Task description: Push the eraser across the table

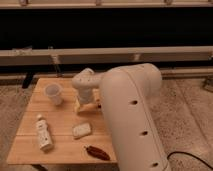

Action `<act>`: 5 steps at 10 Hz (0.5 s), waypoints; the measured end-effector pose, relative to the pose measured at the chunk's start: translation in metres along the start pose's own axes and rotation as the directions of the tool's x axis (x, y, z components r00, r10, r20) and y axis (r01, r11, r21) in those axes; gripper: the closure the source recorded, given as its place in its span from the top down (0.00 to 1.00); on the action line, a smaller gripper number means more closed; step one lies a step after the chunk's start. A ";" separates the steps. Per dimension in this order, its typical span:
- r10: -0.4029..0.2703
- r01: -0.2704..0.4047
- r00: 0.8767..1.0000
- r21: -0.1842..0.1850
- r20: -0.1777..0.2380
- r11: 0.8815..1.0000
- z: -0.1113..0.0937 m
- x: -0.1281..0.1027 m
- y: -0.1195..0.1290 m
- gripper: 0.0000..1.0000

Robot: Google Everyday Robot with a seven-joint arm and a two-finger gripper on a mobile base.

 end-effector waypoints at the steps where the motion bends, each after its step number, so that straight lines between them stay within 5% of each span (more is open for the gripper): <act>1: 0.015 -0.015 1.000 0.015 -0.003 1.000 -0.001 -0.001 -0.012 0.80; 5: 0.041 -0.041 0.999 0.070 0.003 0.997 -0.008 -0.009 -0.045 0.80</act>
